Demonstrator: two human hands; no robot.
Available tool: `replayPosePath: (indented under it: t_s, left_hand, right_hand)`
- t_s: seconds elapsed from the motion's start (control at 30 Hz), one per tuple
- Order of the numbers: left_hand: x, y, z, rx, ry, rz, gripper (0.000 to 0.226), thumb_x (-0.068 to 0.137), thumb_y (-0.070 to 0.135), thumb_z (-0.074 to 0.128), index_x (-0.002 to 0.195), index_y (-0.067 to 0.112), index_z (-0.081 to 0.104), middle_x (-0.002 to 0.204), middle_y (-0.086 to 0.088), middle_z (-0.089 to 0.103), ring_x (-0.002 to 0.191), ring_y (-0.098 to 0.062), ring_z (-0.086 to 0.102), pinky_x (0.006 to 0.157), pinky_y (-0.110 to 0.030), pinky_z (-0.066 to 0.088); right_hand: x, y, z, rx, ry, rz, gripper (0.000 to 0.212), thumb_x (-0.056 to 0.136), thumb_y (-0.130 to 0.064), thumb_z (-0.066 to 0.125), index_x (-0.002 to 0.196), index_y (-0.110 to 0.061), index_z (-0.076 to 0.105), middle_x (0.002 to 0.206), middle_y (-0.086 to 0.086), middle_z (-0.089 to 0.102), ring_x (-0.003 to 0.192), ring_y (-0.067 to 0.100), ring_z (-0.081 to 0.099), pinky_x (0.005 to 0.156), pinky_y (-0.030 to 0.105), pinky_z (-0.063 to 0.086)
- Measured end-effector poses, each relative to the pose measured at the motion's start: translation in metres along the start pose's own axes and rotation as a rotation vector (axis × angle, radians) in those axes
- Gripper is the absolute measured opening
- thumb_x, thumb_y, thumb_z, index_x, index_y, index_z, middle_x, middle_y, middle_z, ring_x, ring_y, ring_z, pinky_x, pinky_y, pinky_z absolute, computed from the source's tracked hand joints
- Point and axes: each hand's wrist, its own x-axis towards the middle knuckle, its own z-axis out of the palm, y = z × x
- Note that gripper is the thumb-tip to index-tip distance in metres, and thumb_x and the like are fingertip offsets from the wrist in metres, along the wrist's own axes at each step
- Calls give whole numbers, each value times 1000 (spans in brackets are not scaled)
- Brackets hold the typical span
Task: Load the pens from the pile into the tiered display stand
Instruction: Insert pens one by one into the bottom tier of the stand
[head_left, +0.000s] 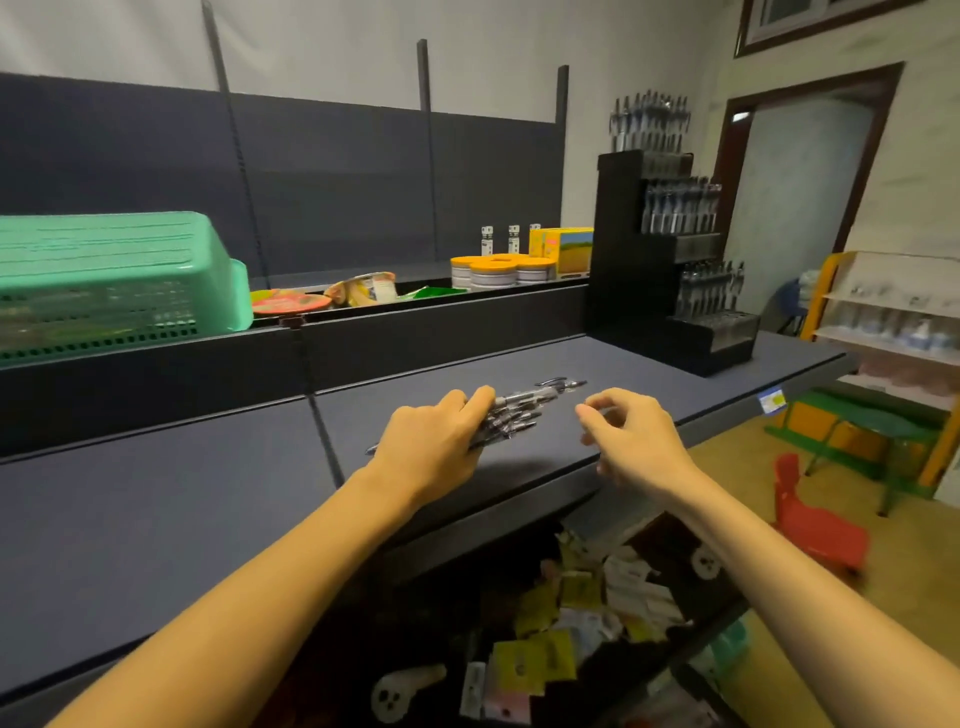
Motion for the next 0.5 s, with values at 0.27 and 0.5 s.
replayPosePath:
  t_s: [0.27,0.5]
  left_hand:
    - [129,61,90,10,99,-1,51,65,24,81,102,18,46,67,-4,57,37,-26,48,39,-21,20]
    - [219,119,150,-30,117,-5,57,67,23,78,112,18,44,77,-6,61,44,-30,55,36,-25,34]
  right_hand:
    - [105,69,-75,235,2,92,17,95,-27,59,106,-14,62,85,8,68,46,12,56,40,23,42]
    - [185,123,-144,434,19,114,29,96,-33,56,99,-5,64,80,6,68,41,10,54,35,20,40]
